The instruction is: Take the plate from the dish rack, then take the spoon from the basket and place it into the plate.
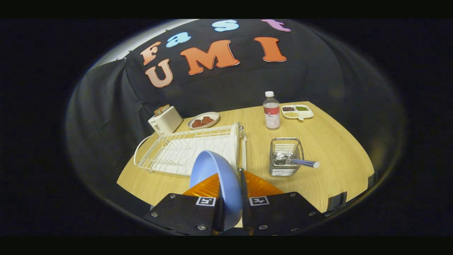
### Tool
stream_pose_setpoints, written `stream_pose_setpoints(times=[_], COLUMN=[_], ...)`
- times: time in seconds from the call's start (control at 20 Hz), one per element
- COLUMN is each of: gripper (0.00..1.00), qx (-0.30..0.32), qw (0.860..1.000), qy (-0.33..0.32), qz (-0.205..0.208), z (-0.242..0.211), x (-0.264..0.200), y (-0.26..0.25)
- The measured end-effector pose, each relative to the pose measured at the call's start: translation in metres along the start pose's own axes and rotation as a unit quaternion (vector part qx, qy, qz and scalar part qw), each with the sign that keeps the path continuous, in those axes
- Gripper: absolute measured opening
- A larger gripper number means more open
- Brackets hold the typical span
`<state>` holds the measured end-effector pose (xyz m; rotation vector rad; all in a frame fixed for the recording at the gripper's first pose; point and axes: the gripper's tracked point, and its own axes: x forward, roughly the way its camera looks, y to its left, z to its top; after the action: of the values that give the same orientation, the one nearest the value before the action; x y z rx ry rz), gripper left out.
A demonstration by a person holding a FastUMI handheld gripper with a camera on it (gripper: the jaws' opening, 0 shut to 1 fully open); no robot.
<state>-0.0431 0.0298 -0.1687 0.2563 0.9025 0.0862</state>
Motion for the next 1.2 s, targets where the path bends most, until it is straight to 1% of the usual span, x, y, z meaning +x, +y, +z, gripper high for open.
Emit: stream_pose_setpoints(times=[0.25,0.4,0.6,0.7,0.8,0.9,0.95,1.0,1.2], gripper=[0.2,0.2,0.2,0.2,0.22,0.24,0.24,0.23,0.23], qx=[0.029,0.074,0.11,0.121,0.113,0.093,0.089,0.091,0.099], qw=[0.999,0.995,0.991,0.99,0.992,0.995,0.995,0.995,0.995], qy=[0.023,0.043,0.042,0.037,0.046,0.04,0.035,0.028,0.012], qz=[0.014,0.046,0.057,0.055,0.042,0.005,-0.006,-0.007,0.015], z=[-0.043,-0.07,-0.084,-0.085,-0.093,-0.095,-0.094,-0.093,-0.092], x=[0.007,0.016,0.026,0.033,0.035,0.04,0.041,0.04,0.04], y=[-0.008,0.001,0.001,-0.004,-0.011,-0.031,-0.038,-0.039,-0.036])
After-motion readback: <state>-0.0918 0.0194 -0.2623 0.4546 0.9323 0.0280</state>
